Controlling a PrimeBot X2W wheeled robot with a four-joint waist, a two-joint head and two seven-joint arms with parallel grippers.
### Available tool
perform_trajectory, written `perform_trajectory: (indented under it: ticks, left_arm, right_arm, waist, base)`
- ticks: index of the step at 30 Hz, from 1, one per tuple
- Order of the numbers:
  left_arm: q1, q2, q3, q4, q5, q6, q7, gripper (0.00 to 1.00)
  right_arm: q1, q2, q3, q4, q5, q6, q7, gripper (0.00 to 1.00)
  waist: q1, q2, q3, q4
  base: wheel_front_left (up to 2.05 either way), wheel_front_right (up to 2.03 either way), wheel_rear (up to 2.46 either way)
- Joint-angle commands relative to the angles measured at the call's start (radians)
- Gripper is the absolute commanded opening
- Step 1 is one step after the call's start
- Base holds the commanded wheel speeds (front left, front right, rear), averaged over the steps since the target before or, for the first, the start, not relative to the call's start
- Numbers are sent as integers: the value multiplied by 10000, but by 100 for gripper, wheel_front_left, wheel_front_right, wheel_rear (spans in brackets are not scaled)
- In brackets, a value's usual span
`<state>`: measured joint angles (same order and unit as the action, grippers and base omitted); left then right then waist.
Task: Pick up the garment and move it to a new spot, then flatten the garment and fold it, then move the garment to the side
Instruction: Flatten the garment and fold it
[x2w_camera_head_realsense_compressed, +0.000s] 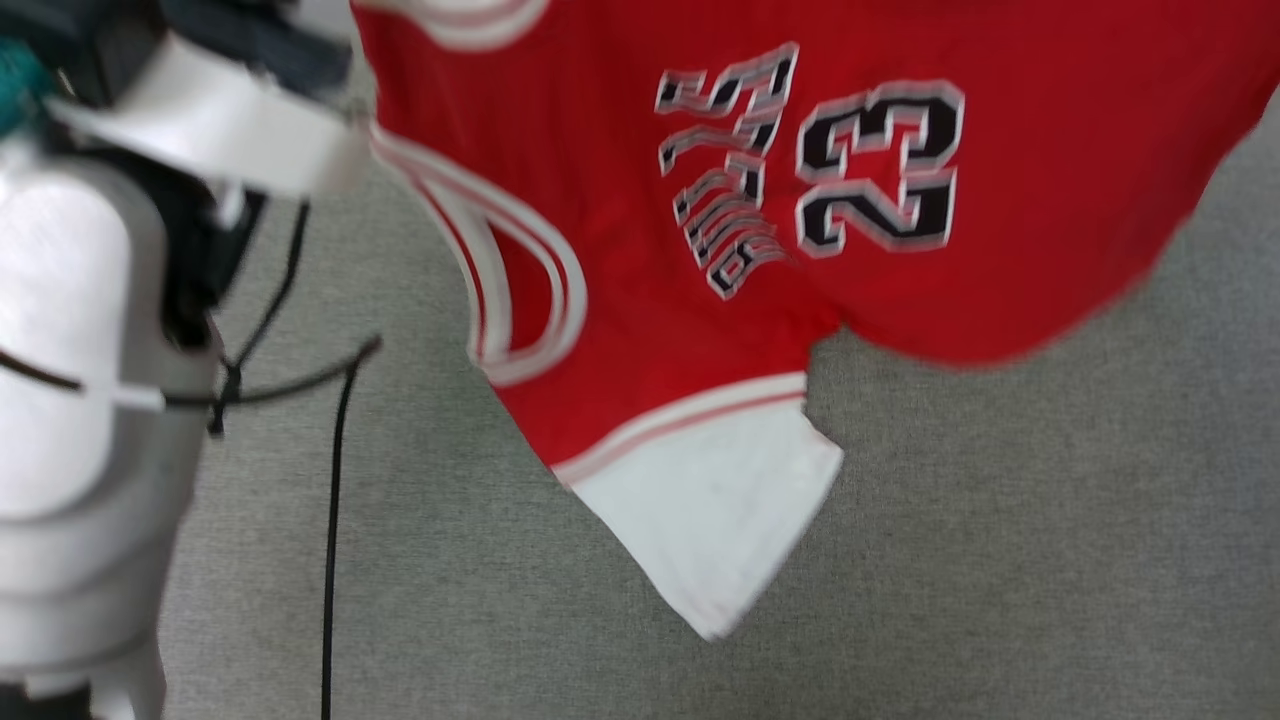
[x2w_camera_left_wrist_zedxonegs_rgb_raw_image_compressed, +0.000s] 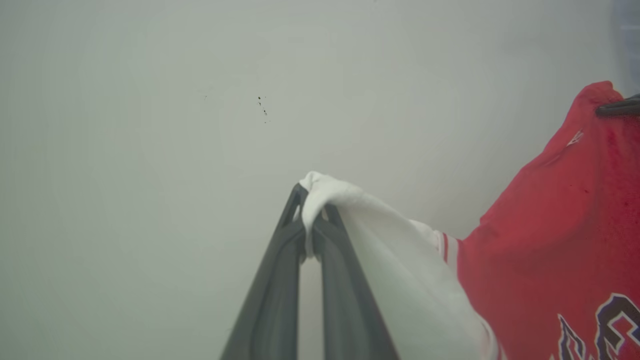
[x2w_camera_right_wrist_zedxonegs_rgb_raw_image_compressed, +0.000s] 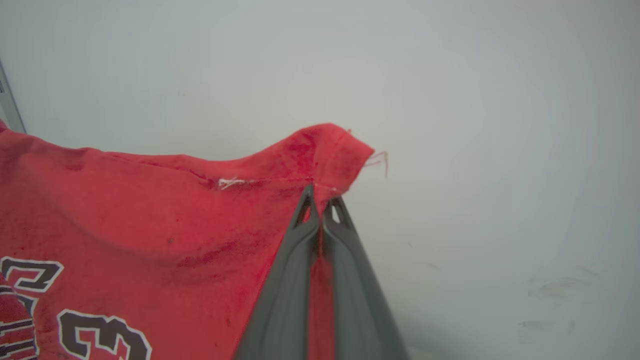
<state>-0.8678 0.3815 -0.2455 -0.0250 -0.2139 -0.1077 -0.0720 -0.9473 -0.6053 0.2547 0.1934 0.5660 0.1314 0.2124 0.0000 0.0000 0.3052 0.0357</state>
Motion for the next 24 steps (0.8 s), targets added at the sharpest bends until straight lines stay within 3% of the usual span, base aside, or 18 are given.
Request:
perform_trajectory:
  ticks: [1,16,24]
  left_arm:
    - [-739,77,-64,210,34,-55,73,0]
    - [-7071,335,-959,3497,187,-209,-65,0]
    - [-9437,483,-1603,5002,208,-217,-667,0]
  right_arm:
    - [-620,143,-91,136,-202,-15,-8,0]
    - [-5830,999,120,2886,-1345,-15,-745,0]
    - [-7831,1278,494,4303,-1604,-15,-1637,0]
  waist:
    - [0,0,509,-183]
    - [0,0,1989,-521]
    - [0,0,2454,-583]
  base:
    - [0,0,0]
    - [0,0,0]
    - [0,0,0]
